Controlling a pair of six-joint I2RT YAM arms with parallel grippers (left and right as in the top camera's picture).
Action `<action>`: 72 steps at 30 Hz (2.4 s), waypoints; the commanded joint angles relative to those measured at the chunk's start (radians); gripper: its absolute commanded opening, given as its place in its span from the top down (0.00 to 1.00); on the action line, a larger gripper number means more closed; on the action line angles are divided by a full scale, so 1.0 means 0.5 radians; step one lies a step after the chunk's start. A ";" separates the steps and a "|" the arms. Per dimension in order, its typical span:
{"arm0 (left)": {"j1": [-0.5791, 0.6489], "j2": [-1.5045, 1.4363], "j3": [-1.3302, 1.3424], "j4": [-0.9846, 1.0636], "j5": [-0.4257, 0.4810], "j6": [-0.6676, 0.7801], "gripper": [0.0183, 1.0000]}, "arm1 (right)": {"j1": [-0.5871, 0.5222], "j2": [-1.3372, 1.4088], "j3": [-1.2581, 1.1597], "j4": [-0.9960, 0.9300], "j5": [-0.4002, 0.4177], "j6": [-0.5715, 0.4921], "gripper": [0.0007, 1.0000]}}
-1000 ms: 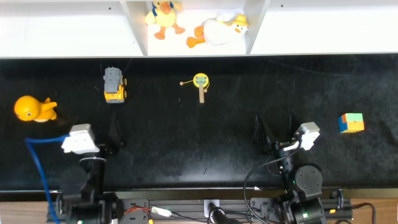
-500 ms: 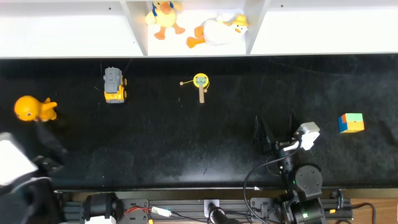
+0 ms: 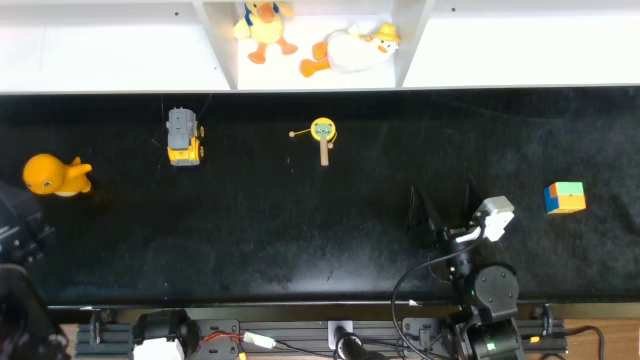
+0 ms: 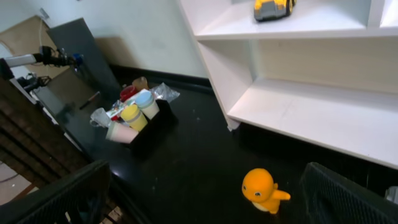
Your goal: Store Toys
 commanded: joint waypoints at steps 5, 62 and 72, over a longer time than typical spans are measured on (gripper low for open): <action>0.150 0.185 0.035 0.005 0.127 -0.089 0.01 | 0.011 -0.014 -0.027 0.008 -0.012 -0.008 0.00; 2.061 1.354 -1.292 1.280 2.847 1.102 0.00 | 0.011 -0.014 -0.027 0.008 -0.012 -0.008 0.00; 1.814 1.410 -1.292 1.376 2.781 1.110 0.00 | 0.011 -0.014 -0.027 0.008 -0.012 -0.008 0.01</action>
